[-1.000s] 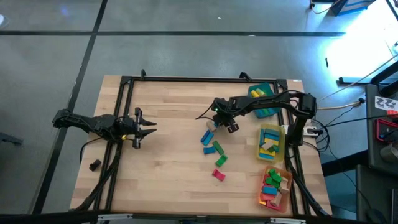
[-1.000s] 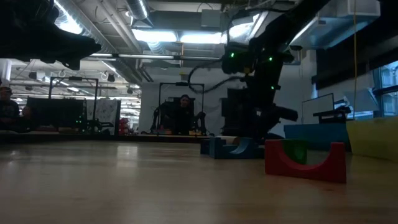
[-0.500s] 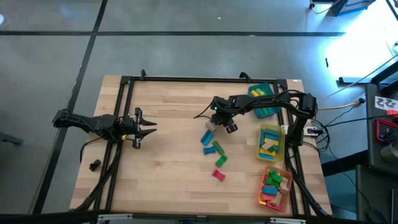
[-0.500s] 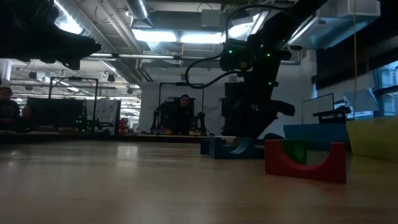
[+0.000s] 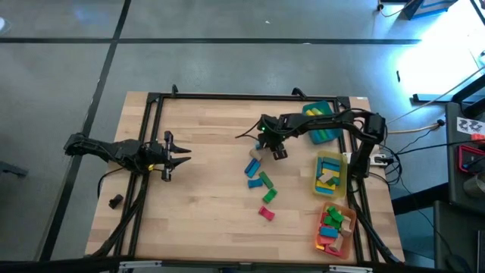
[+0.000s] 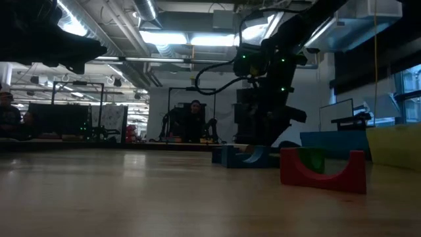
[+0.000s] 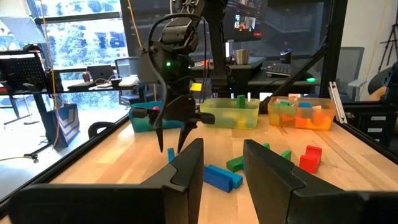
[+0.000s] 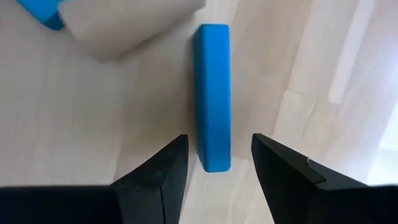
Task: Sort blocks by size
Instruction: Put the blue rectangular block into the yellow bin
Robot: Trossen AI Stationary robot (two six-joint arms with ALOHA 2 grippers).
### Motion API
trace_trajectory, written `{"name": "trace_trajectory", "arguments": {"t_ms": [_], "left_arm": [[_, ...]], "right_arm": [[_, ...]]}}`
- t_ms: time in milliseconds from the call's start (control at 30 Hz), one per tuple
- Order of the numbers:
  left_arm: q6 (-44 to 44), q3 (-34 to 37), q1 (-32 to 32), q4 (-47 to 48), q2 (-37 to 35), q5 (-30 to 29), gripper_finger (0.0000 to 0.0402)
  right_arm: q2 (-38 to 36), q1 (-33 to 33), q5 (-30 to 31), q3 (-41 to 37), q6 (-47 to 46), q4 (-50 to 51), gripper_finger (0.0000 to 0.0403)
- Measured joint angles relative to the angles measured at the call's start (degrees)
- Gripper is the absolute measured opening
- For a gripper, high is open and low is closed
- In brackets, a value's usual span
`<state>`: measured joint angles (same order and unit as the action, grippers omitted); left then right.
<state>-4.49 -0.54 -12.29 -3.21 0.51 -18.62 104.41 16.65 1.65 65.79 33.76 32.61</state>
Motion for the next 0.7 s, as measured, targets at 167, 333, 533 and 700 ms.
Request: {"name": "trace_trajectory", "arguments": {"t_ms": [167,333,533,700], "left_arm": [[0.0,0.0,0.0,0.0,0.0,0.0,0.0100],[0.0,0.0,0.0,0.0,0.0,0.0,0.0100],[0.0,0.0,0.0,0.0,0.0,0.0,0.0100],[0.0,0.0,0.0,0.0,0.0,0.0,0.0100]], "right_arm": [[1.9,0.4,-1.5,0.1,-0.6,-0.6,0.0177],[3.4,0.3,-2.2,0.1,-0.6,-1.2,0.0164],[3.1,0.2,-1.8,0.0,-0.6,-1.8,0.0079],[3.0,0.2,-1.0,0.0,-1.8,-1.2,0.0062]]}}
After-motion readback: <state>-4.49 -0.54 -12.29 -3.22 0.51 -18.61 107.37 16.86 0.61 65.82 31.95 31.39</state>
